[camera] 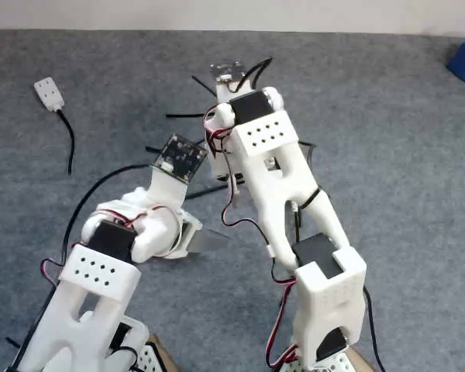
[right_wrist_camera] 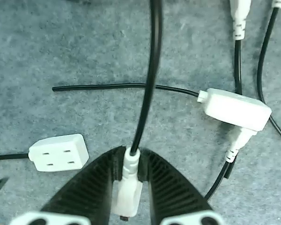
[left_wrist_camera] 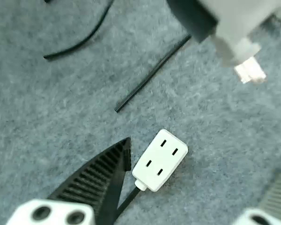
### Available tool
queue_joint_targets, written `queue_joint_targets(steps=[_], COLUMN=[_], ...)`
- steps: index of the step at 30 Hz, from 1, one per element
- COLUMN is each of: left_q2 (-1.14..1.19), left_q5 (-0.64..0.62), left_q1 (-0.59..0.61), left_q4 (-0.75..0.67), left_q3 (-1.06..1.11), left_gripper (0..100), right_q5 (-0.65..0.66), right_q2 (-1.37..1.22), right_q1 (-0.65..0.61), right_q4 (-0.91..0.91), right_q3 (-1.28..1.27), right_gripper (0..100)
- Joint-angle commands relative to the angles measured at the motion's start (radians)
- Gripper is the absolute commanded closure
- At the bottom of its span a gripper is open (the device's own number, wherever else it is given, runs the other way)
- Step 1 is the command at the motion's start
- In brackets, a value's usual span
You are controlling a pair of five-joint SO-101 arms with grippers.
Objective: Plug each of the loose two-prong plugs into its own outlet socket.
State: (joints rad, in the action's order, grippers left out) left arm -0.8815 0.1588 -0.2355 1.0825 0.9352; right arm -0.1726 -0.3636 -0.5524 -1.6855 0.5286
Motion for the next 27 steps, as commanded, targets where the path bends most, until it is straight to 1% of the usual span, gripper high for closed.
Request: queue_joint_targets(steps=[1, 5, 7, 10, 12, 16, 18, 21, 23, 25, 27], left_q2=[-0.001, -0.001, -0.001, -0.001, -0.001, -0.001, -0.001, -0.004, -0.01, -0.01, -0.01], left_q5=[0.028, 0.029, 0.028, 0.023, -0.005, -0.031, -0.031, -0.028, -0.026, -0.031, -0.031], left_q1=[-0.005, 0.036, 0.056, 0.081, 0.104, 0.137, 0.136, 0.142, 0.163, 0.18, 0.197], left_q4=[0.023, 0.018, -0.015, -0.061, -0.095, -0.193, -0.241, -0.316, -0.358, -0.4, -0.42], left_q3=[-0.108, -0.124, -0.119, -0.108, -0.101, -0.053, -0.016, 0.045, 0.087, 0.104, 0.104], left_gripper=[54, 55, 55, 55, 55, 55, 61, 75, 82, 83, 82], right_q5=[-0.017, -0.031, -0.034, -0.095, -0.137, -0.215, -0.247, -0.281, -0.308, -0.347, -0.37], right_q2=[0.065, 0.071, 0.07, 0.071, 0.07, 0.064, 0.064, 0.064, 0.071, 0.071, 0.071], right_q1=[-0.03, -0.048, -0.05, -0.051, -0.045, -0.044, -0.044, -0.028, -0.005, 0.024, 0.033], right_q4=[-0.024, -0.054, -0.059, -0.059, -0.051, -0.013, 0.022, 0.079, 0.143, 0.202, 0.254], right_q3=[0.045, 0.045, 0.045, 0.045, 0.045, 0.045, 0.045, 0.03, -0.005, -0.036, -0.073], right_gripper=[99.2, 99.2, 99.2, 99.2, 99.2, 99.2, 99.2, 99.2, 99.2, 99.2, 99.2])
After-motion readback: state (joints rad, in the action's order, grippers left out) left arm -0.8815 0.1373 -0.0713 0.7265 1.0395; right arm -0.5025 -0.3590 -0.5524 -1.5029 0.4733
